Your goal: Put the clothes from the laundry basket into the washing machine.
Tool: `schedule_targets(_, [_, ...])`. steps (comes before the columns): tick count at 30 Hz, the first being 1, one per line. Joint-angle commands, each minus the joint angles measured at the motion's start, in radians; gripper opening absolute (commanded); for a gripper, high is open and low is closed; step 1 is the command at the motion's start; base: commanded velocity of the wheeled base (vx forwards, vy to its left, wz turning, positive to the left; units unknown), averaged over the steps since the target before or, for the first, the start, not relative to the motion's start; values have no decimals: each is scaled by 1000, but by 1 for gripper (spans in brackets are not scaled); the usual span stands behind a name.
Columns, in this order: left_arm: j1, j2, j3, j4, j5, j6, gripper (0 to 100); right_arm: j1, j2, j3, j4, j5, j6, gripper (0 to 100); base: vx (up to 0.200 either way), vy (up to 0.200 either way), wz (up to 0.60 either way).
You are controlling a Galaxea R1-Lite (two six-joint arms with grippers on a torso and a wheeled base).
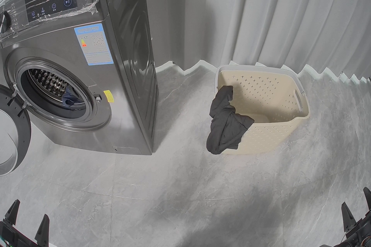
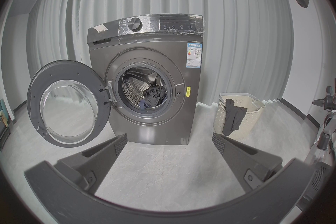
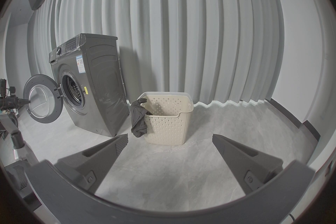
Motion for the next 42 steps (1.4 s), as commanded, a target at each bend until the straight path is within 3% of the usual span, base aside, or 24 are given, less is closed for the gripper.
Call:
schedule_targets(1, [0, -14, 16, 1, 0, 0, 100, 0, -7, 16, 0, -1, 1, 100, 0, -200, 0])
schedule_targets(9, [-2, -14, 16, 1, 0, 7, 100, 0, -10, 16, -3, -10, 9, 100, 0, -200, 0])
schedule_targets(12, [-2, -14, 16, 1, -1, 4, 100, 2, -7, -104, -79, -2, 3, 100, 0, 0, 0])
schedule_targets(15, [-2, -14, 16, -1, -10, 7, 100, 9, 70, -217, -73, 8, 4, 100, 0, 0, 0])
schedule_targets(19, [0, -14, 16, -1, -10, 7, 100, 48, 204, -189, -38, 79, 3, 100, 0, 0, 0])
schedule_targets(26, [-2, -14, 16, 1, -6, 5, 100, 85, 302, -142, -33, 113, -6, 100, 0, -57, 0])
schedule_targets(31, [-2, -14, 16, -1, -6, 8, 100, 92, 466, -168, -76, 174, 0, 100, 0, -160, 0])
schedule_targets(35, [0, -14, 16, -1, -9, 8, 100, 117, 699, -219, -179, 260, 0, 100, 0, 0, 0])
schedule_targets(37, [0, -14, 16, -1, -7, 8, 100, 171, 820, -243, -241, 300, 1, 100, 0, 0, 0])
schedule_targets(42, [-2, -14, 16, -1, -9, 7, 100, 289, 1116, -275, -440, 300, 15, 100, 0, 0, 0])
